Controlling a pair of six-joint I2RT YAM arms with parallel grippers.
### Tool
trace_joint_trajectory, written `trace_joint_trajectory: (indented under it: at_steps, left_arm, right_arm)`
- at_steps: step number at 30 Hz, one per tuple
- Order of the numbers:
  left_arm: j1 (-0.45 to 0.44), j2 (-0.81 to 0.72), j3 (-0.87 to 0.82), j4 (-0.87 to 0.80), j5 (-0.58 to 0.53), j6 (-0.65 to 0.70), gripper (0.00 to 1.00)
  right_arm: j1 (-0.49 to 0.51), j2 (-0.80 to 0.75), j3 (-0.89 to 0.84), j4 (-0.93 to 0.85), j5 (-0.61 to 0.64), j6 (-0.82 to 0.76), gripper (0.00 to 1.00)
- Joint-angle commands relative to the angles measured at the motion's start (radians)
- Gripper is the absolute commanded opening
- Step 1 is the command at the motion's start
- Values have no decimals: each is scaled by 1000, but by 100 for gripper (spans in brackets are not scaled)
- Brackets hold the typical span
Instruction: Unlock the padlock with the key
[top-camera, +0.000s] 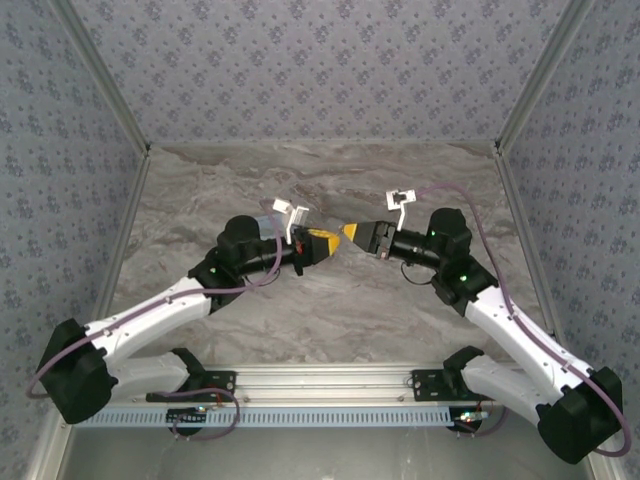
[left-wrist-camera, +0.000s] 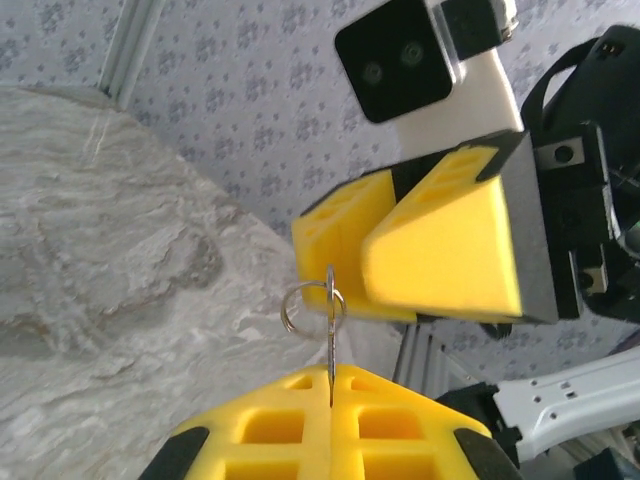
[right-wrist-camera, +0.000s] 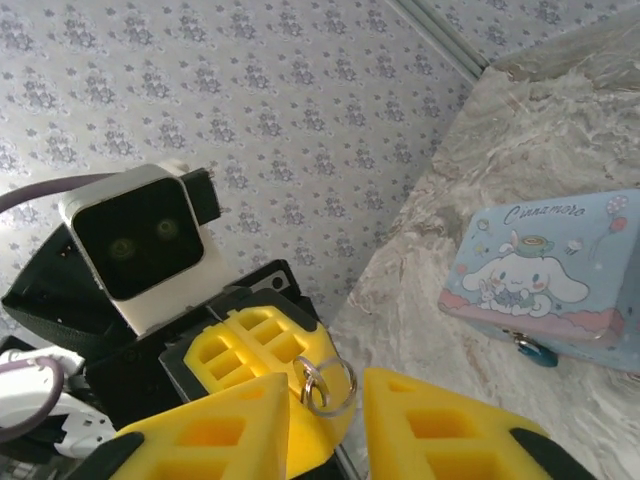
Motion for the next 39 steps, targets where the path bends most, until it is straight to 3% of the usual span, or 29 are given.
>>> trace_joint_trajectory:
  at_steps: [1,4,7,16,22,39]
  left_arm:
    - [-11,-37,114,-344,-66,257,0]
    - [-14,-25,195,-599,-144,401,0]
    - [-14,2,262,-760,-150,477,0]
    - [-16,68,387,-986,-139,582,0]
    - [-15,69,405,-987,-98,595,0]
    - [-15,65,402,-968,-82,597,0]
  right_arm:
    - [-40,-43,9,-157,-17,-117,35]
    - [-54,-65,40,-339,42,-282,44]
    - [-54,-72,46,-423,72,-395,51]
    - [-42,-42,8,-250,-106,-431,66]
    - [34,61,53,-231,-128,-464,63]
    - [104,191,83,-161,-131,-446,48]
